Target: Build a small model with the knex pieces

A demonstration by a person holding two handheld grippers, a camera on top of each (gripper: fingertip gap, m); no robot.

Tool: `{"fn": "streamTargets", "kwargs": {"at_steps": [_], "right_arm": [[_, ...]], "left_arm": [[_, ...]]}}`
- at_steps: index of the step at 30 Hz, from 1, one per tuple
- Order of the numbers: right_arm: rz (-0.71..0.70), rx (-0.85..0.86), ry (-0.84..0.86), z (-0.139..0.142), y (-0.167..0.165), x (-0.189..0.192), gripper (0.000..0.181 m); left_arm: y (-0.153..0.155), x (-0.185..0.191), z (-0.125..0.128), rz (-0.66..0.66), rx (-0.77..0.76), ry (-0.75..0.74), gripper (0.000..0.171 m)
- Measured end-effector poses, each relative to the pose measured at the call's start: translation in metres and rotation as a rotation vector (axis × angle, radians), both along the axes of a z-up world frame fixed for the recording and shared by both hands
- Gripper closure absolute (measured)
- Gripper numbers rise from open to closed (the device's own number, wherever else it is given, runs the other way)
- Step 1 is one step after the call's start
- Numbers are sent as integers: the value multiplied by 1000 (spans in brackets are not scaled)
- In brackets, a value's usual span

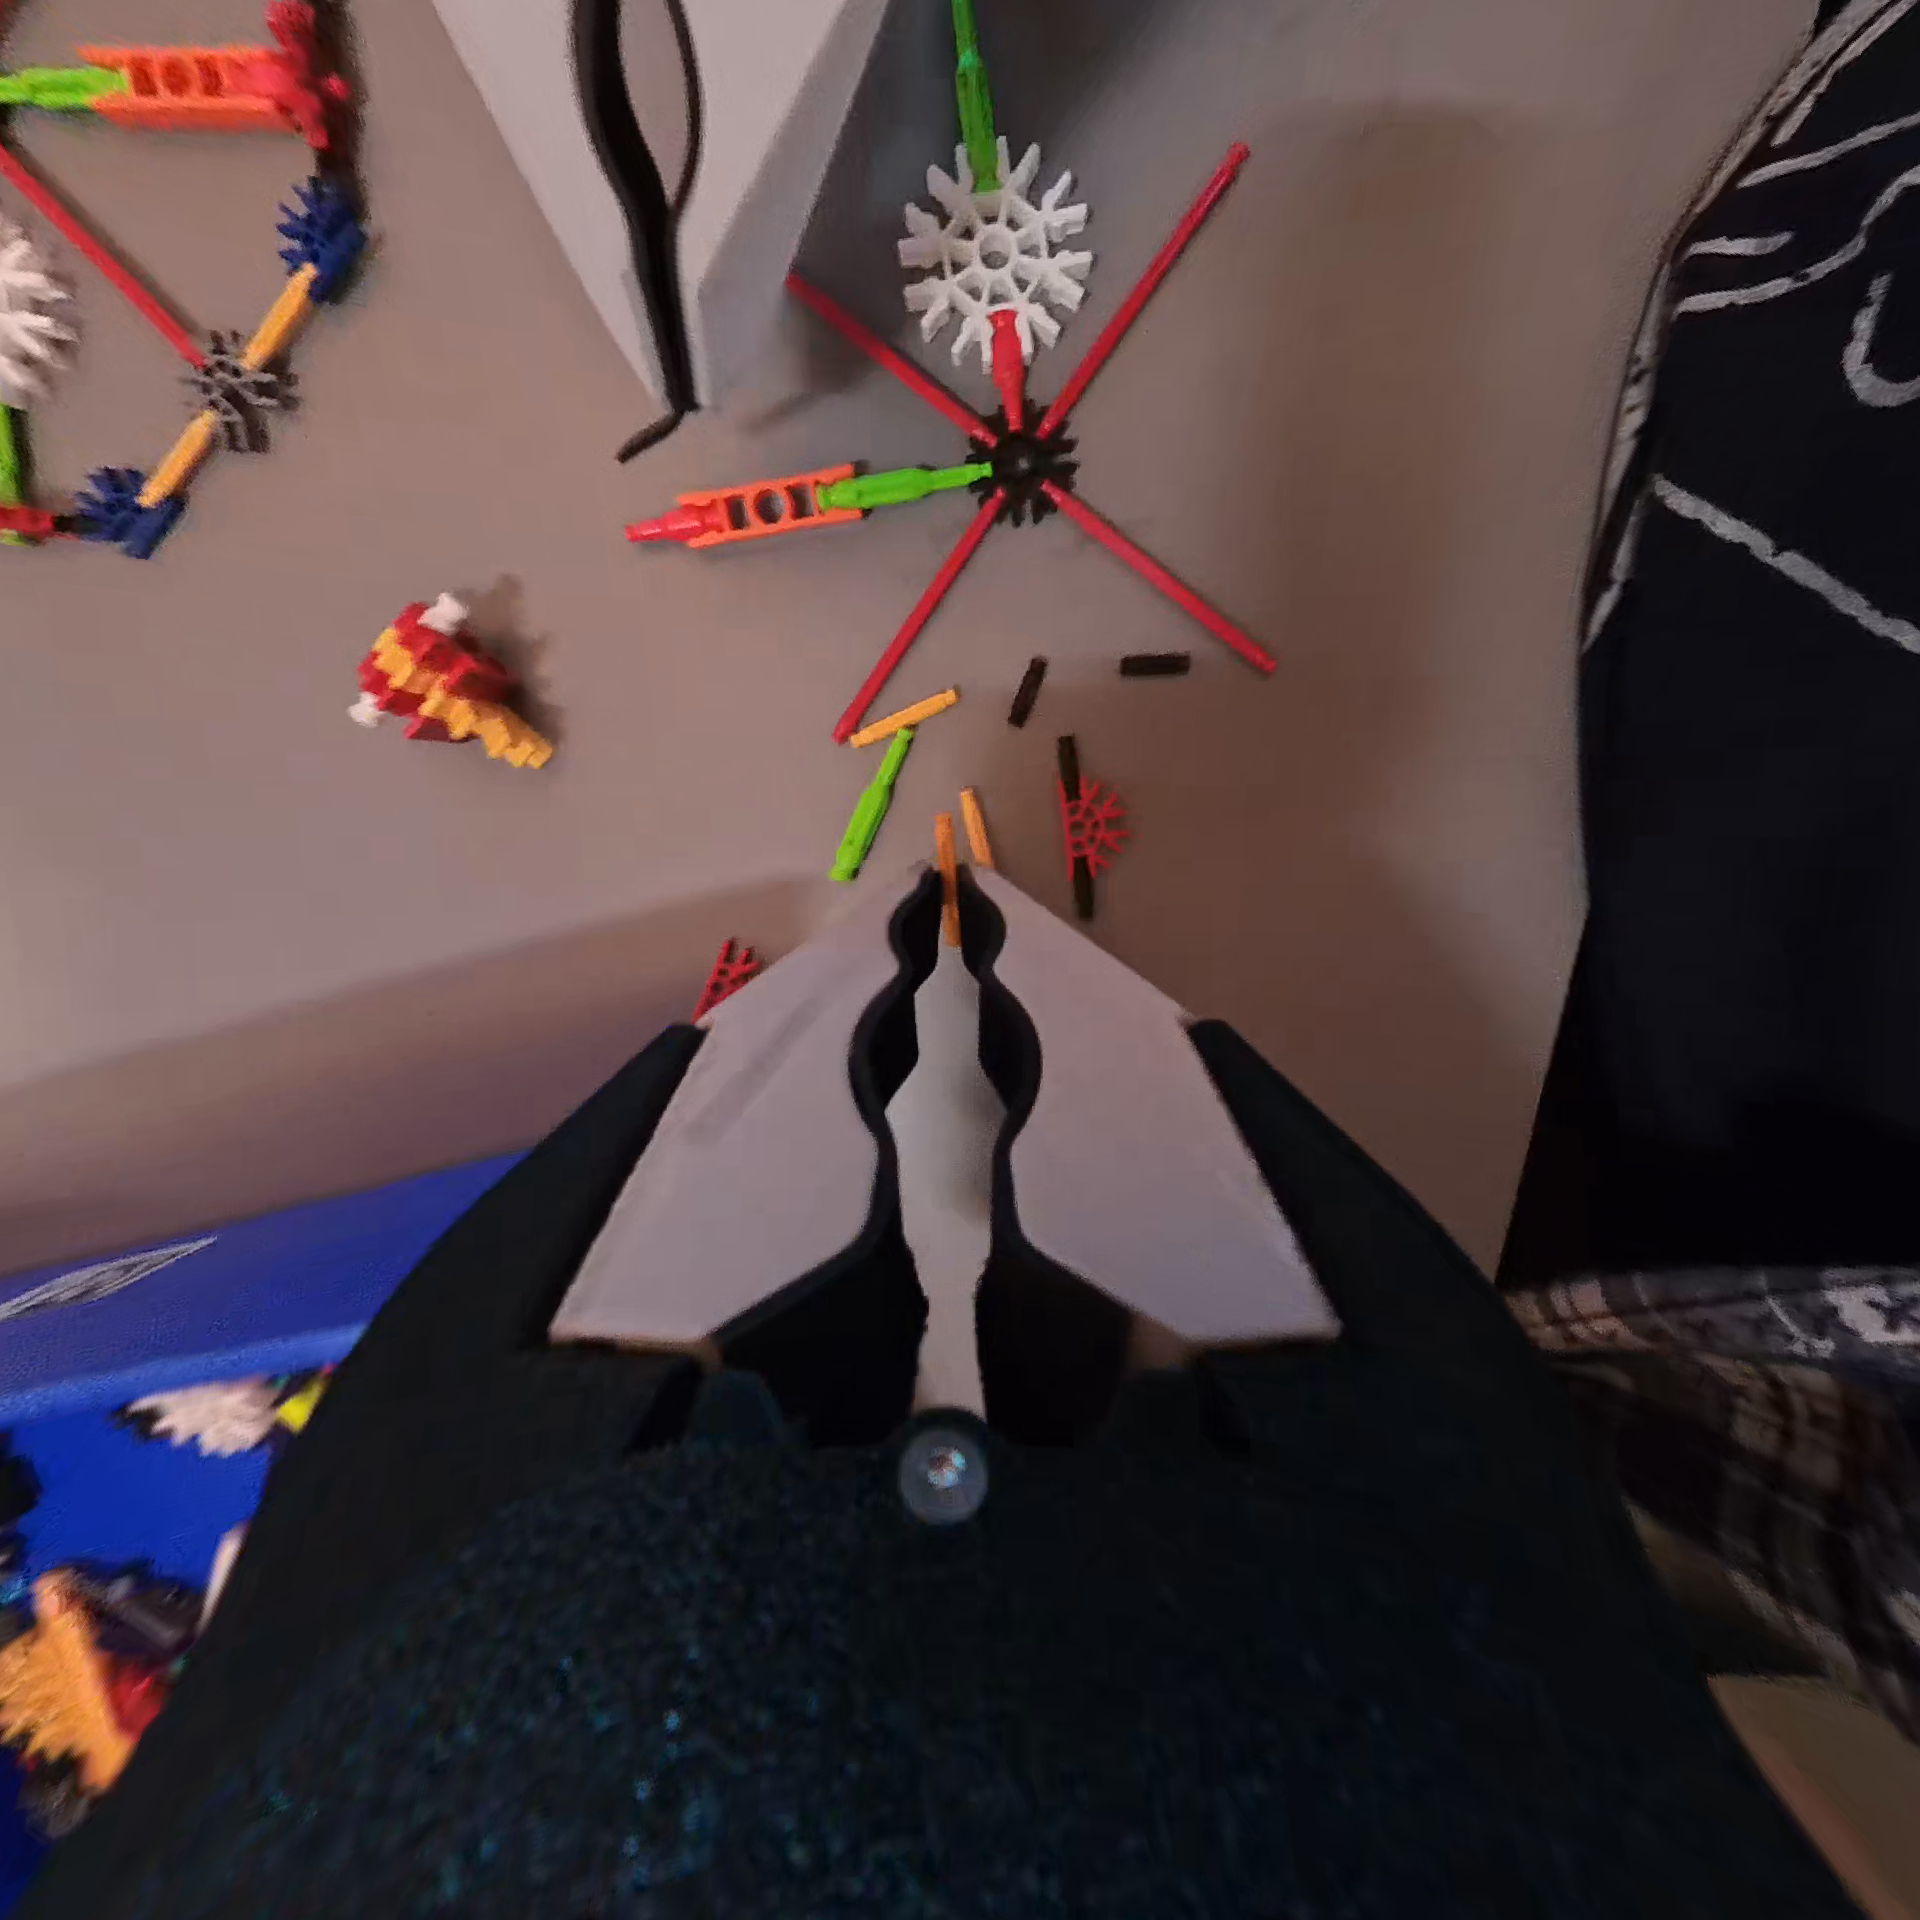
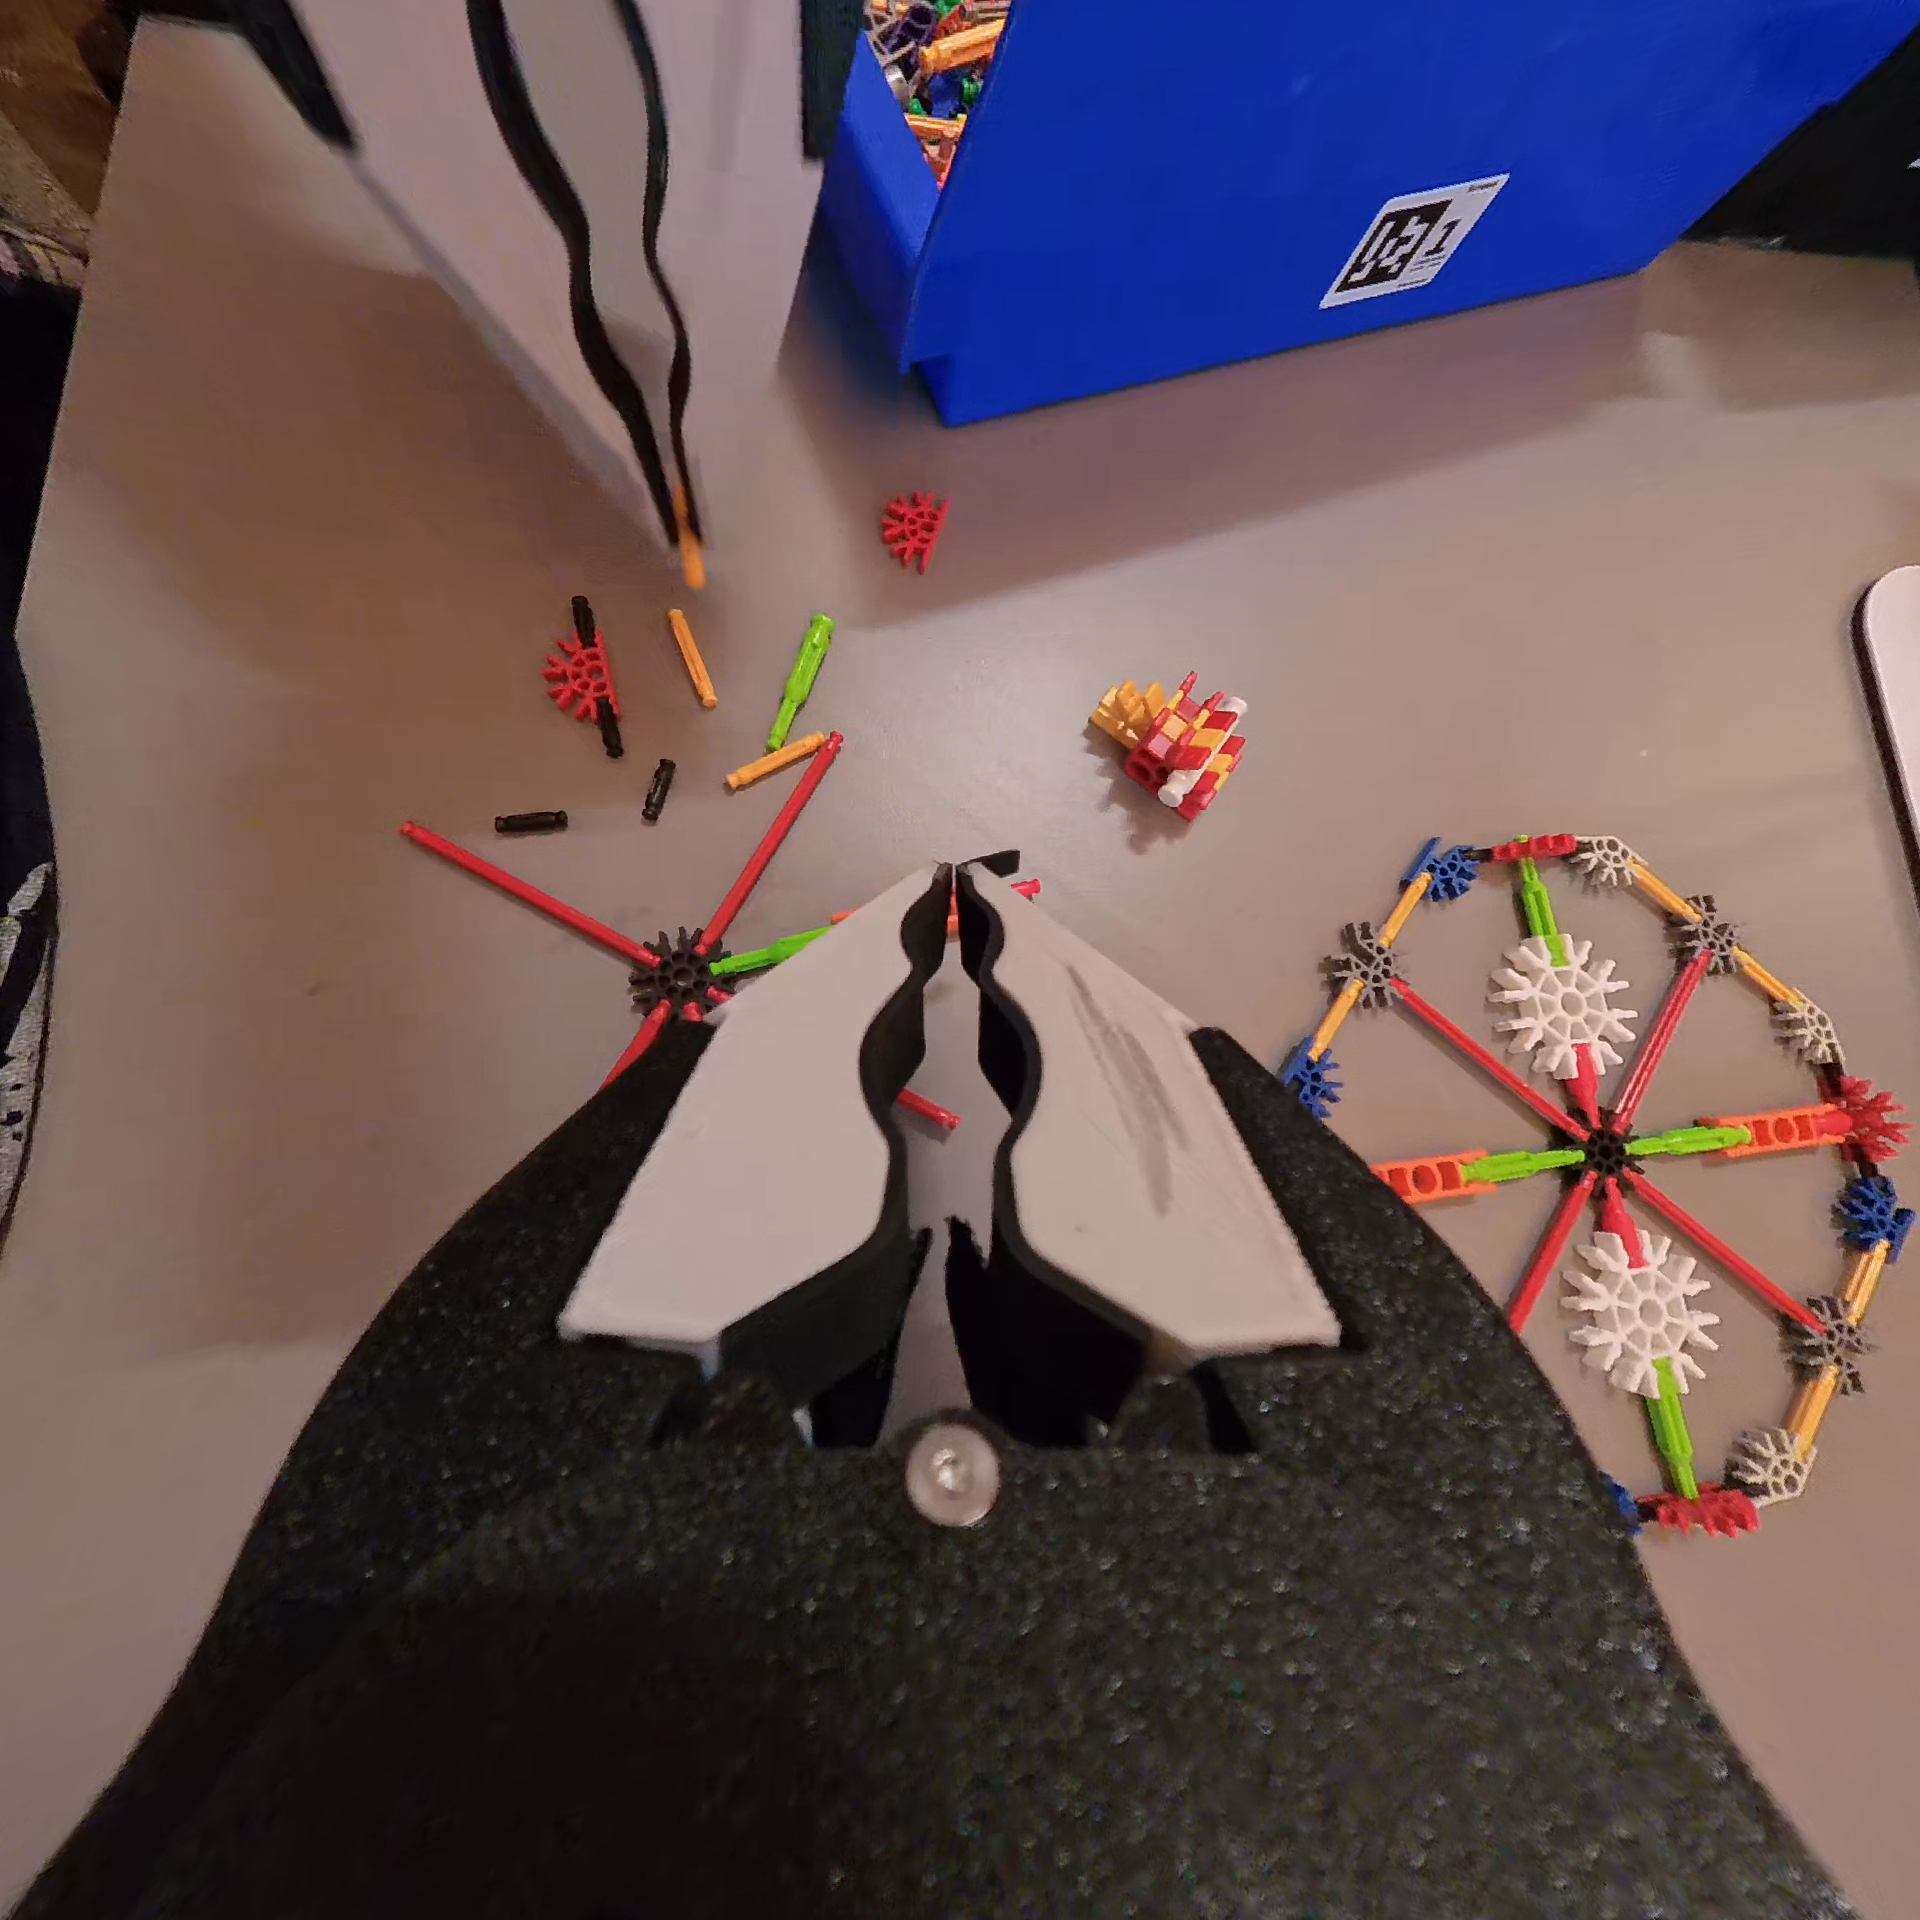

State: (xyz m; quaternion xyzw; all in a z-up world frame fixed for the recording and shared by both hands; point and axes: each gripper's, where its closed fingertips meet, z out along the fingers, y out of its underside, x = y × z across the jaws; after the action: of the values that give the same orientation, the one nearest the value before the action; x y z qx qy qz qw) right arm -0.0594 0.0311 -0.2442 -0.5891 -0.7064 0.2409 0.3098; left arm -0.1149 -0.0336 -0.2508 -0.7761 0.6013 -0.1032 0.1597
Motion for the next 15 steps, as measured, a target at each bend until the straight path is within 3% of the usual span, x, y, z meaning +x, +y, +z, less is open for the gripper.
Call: {"fn": "streamTargets", "kwargs": {"at_steps": [4,7,11,15], "right_arm": [[3,3,2,1,-1,0,181],[3,6,3,2,-1,0,181],[1,5,2,1,-1,0,181],[2,3,-1,0,-1,0,181]], "left_arm": [[2,2,-16,34,-4,-1,155],[5,0,-6,47,7,-30,150],[22,-16,38,64,114,-55,150],[57,-71,90,169,242,-11,154]]}}
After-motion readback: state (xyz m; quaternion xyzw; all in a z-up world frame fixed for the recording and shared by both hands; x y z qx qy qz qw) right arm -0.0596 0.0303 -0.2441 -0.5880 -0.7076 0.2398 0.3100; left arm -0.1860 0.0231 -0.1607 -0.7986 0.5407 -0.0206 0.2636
